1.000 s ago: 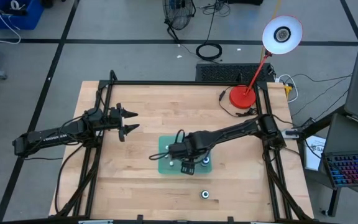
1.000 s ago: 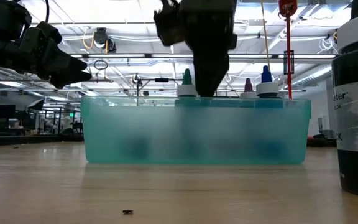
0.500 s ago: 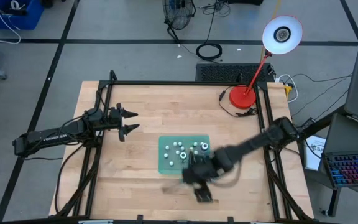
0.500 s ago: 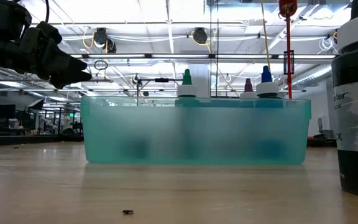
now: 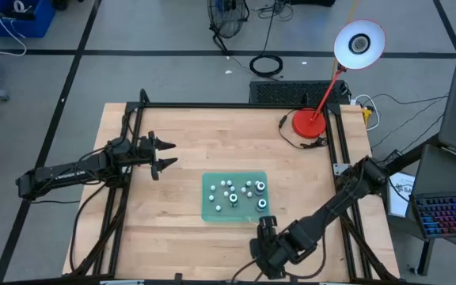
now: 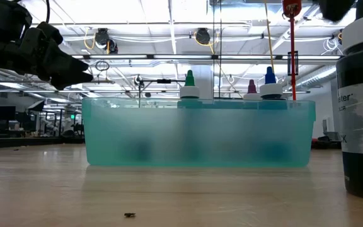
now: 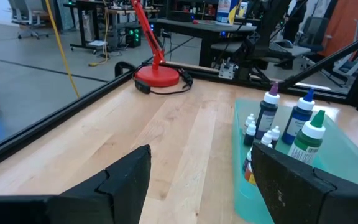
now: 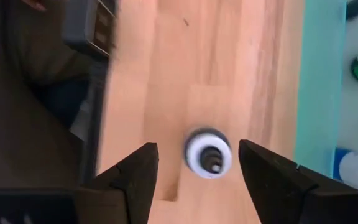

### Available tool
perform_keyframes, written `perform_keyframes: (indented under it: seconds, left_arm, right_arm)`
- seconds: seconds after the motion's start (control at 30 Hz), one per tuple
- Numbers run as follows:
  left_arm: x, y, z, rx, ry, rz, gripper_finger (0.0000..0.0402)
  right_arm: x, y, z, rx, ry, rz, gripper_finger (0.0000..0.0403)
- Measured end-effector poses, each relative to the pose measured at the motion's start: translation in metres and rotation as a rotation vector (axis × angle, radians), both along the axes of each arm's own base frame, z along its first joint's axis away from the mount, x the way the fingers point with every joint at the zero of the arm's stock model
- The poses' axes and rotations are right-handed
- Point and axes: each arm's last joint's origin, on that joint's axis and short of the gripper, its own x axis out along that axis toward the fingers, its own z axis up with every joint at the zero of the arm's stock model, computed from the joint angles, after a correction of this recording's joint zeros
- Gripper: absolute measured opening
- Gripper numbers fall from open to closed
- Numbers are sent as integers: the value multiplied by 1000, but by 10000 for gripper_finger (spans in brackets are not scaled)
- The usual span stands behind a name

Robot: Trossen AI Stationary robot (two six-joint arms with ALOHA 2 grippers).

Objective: Pick & Place food coloring
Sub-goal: Put the large black food coloring bottle into the blue bin

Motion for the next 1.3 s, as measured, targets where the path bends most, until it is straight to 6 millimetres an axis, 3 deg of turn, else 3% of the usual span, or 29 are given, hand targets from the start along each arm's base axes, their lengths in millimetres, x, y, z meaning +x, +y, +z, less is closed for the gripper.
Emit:
perform_keyframes:
  seconds: [0.6,0.87,1.03,1.17,1.3]
  left_arm:
    - [0,0,0,1,-1,0,274]
    - [0,0,0,0,0,0,274]
    - [0,0,0,0,-1,0,274]
    - [0,0,0,0,-1,0,274]
    - [0,0,0,0,-1,0,274]
  right_arm:
    - [4,-17,-56,127,71,6,208]
    - [5,-17,-57,132,60,6,204]
    - [8,-18,-56,146,37,1,137]
    - [14,-19,-54,172,-2,5,133]
    - [20,-19,-34,215,-127,72,133]
